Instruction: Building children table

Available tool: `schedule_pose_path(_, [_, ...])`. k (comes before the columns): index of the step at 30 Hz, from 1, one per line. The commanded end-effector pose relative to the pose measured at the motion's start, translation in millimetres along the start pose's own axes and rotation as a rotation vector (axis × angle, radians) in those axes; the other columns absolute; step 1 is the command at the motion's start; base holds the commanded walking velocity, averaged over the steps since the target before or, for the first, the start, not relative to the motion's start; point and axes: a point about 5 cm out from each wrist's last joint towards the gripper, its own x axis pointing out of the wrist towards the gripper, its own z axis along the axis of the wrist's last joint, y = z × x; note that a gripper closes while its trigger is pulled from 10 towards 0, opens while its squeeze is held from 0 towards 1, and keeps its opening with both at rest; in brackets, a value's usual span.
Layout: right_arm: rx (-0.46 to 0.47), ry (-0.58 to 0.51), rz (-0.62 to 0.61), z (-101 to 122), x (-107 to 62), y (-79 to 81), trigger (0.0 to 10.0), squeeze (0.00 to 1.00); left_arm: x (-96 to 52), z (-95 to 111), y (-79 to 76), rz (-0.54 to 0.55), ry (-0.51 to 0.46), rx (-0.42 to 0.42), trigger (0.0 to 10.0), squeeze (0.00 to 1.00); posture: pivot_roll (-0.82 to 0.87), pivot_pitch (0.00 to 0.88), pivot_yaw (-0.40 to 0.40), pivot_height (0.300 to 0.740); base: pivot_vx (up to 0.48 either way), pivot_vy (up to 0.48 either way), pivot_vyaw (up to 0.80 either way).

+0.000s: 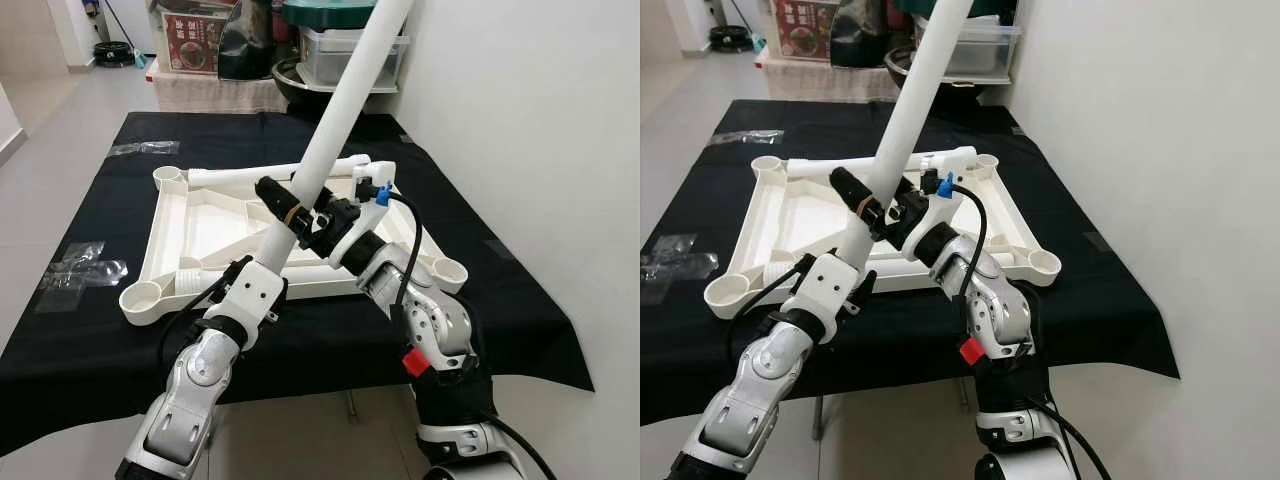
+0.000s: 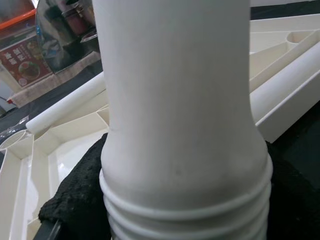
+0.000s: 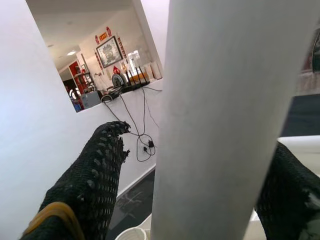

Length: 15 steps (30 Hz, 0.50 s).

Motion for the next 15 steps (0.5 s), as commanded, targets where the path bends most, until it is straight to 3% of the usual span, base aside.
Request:
schedule_pose_path(1, [0.033, 0.020, 0.000, -4.9, -2.4, -1.4, 10.0, 0.00, -1.7, 1.6, -3.0, -0.022, -0.027, 0.045, 10.0, 0.00, 0.05, 0.000, -0.077, 0.740, 0.000, 0.000, 0.00])
schedule_pose_path(15, [0.070, 0.046, -0.015, -6.3, -3.2, -7.8, 10.0, 0.00, -12.7, -5.1, -13.4, -0.101, -0.033, 0.111, 10.0, 0.00, 0.05, 0.000, -0.079, 0.740, 0.000, 0.000, 0.00])
